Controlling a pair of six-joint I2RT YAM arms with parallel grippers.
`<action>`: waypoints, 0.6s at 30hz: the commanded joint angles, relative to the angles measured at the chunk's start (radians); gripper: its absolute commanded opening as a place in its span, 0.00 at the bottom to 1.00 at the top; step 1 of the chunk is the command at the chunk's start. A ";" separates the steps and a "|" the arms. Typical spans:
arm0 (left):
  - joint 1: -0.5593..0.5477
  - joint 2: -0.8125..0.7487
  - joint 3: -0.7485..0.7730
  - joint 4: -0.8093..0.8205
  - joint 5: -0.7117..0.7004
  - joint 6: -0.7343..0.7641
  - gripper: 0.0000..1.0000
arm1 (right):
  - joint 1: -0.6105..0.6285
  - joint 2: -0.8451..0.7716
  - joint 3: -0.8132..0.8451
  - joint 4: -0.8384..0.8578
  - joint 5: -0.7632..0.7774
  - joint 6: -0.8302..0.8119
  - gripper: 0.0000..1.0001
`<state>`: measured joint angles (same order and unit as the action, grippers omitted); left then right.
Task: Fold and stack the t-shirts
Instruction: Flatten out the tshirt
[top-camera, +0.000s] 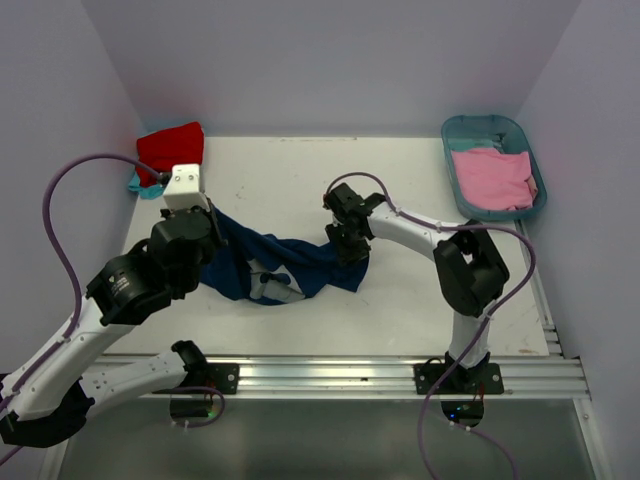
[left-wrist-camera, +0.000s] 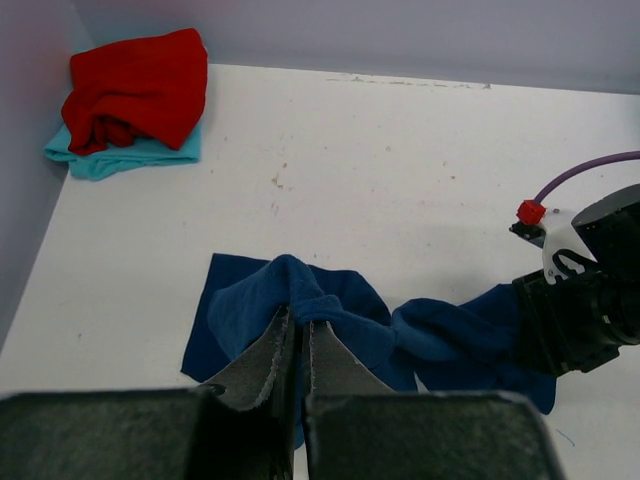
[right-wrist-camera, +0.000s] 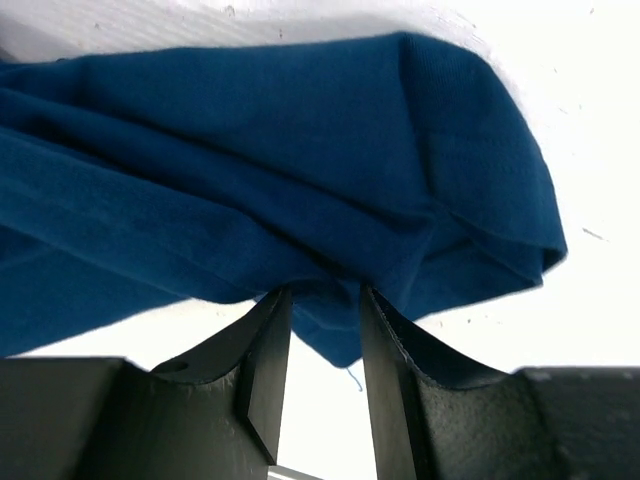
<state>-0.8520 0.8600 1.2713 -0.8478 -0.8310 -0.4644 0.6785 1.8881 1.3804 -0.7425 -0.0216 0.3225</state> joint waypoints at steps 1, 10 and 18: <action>0.004 -0.009 0.002 0.026 -0.036 -0.020 0.00 | -0.004 0.031 0.045 0.023 -0.015 -0.014 0.38; 0.002 -0.015 0.000 0.024 -0.040 -0.020 0.00 | -0.002 0.032 0.026 0.022 0.008 -0.008 0.18; 0.004 -0.012 0.008 0.024 -0.036 -0.017 0.00 | -0.002 -0.084 0.008 -0.038 0.044 -0.005 0.00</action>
<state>-0.8520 0.8551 1.2697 -0.8478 -0.8410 -0.4644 0.6785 1.9141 1.3853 -0.7475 -0.0120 0.3199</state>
